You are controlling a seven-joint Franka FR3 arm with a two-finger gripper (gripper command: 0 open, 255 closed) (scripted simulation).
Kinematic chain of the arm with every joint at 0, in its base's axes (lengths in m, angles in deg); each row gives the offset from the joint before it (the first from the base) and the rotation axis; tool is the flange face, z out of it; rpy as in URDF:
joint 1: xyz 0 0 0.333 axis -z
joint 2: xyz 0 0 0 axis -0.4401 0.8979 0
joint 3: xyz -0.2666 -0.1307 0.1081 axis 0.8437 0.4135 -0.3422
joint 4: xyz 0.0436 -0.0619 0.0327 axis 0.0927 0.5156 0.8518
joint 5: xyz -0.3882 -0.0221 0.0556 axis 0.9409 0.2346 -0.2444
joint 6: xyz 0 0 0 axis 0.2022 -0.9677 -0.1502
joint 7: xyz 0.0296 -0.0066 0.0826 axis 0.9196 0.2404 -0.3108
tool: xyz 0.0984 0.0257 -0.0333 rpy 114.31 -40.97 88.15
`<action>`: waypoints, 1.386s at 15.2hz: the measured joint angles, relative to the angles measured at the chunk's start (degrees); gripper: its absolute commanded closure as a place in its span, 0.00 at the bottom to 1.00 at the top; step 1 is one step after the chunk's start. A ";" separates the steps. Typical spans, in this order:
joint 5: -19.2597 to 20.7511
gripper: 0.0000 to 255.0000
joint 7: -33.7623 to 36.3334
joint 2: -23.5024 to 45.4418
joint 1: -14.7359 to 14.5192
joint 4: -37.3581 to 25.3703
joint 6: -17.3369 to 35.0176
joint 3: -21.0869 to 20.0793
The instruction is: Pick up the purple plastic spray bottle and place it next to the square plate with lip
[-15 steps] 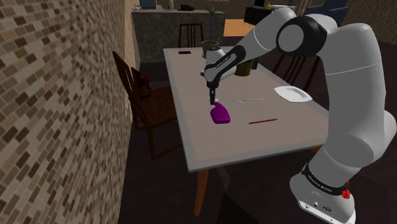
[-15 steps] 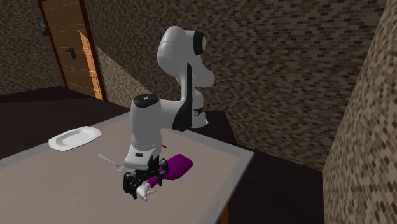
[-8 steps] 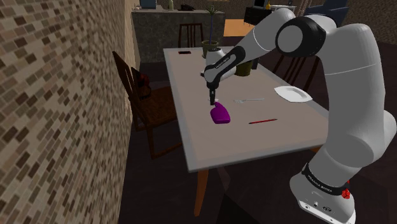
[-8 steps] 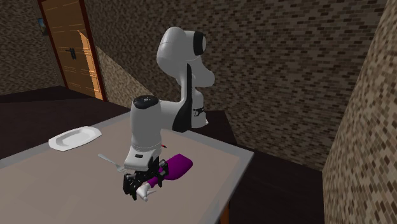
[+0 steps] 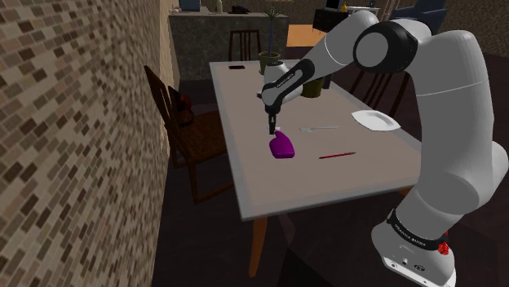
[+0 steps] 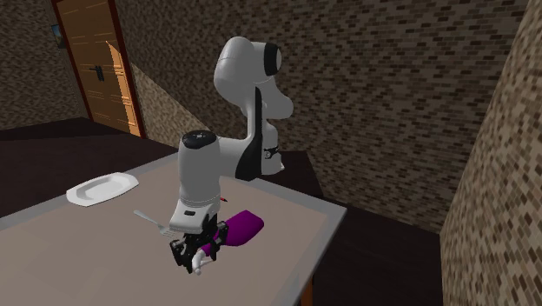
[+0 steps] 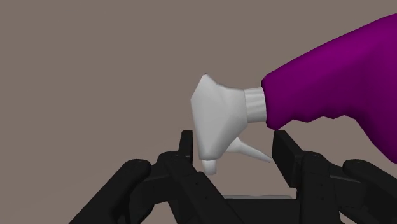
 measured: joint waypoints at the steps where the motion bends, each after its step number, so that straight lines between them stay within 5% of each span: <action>1: 0.00 1.00 0.00 0.00 0.00 0.00 0.00 0.00; 21: -0.86 1.00 -1.30 -8.01 0.20 -1.59 -9.53 -0.49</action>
